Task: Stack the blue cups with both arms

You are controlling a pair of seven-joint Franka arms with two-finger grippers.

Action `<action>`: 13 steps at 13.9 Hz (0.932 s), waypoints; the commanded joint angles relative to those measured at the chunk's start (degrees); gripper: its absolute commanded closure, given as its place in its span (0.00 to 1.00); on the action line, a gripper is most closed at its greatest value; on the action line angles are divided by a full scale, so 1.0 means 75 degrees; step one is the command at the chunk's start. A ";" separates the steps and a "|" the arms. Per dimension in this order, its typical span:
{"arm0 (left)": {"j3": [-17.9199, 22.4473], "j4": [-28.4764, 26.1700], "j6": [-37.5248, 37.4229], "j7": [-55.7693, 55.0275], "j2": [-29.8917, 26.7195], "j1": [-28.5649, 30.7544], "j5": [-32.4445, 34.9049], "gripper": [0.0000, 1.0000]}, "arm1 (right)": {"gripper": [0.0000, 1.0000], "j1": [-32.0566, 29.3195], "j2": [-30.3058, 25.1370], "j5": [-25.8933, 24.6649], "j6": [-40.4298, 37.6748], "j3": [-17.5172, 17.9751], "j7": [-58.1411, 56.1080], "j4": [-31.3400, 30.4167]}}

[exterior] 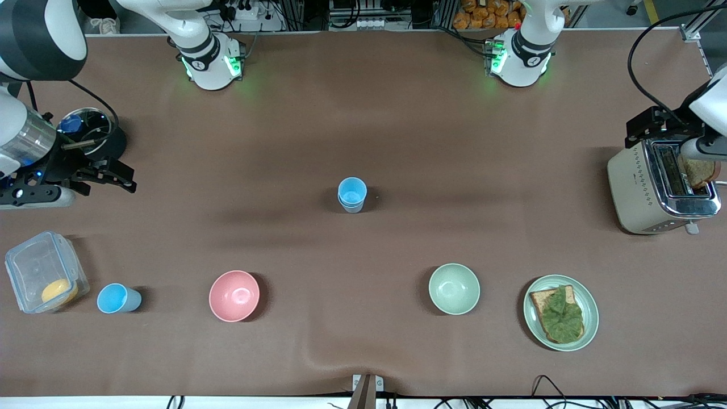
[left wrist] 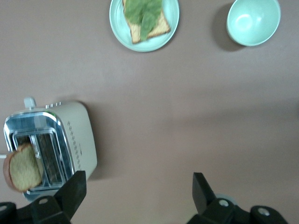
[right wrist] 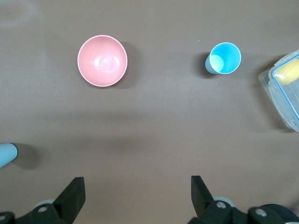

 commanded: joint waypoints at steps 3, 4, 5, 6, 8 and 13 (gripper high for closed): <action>-0.0217 0.0181 0.0097 0.0002 0.0053 -0.0015 0.0107 0.00 | 0.00 -0.0117 -0.0219 0.0122 -0.0025 0.0095 0.0071 -0.0181; -0.0276 0.0181 0.0097 -0.0009 0.0041 -0.0015 0.0049 0.00 | 0.00 -0.0117 -0.0219 0.0122 -0.0036 0.0095 0.0071 -0.0181; -0.0346 0.0192 0.0086 -0.0010 0.0041 -0.0004 -0.0033 0.00 | 0.00 -0.0117 -0.0219 0.0122 -0.0036 0.0095 0.0071 -0.0181; -0.0335 0.0193 0.0097 -0.0010 0.0041 -0.0003 -0.0138 0.00 | 0.00 -0.0117 -0.0219 0.0122 -0.0036 0.0095 0.0071 -0.0181; -0.0335 0.0239 0.0097 -0.0010 0.0030 -0.0003 -0.0174 0.00 | 0.00 -0.0128 -0.0219 0.0122 -0.0036 0.0095 0.0071 -0.0181; -0.0405 0.0333 0.0062 -0.0420 0.0053 -0.0027 -0.0174 0.00 | 0.00 -0.0128 -0.0219 0.0122 -0.0037 0.0095 0.0071 -0.0181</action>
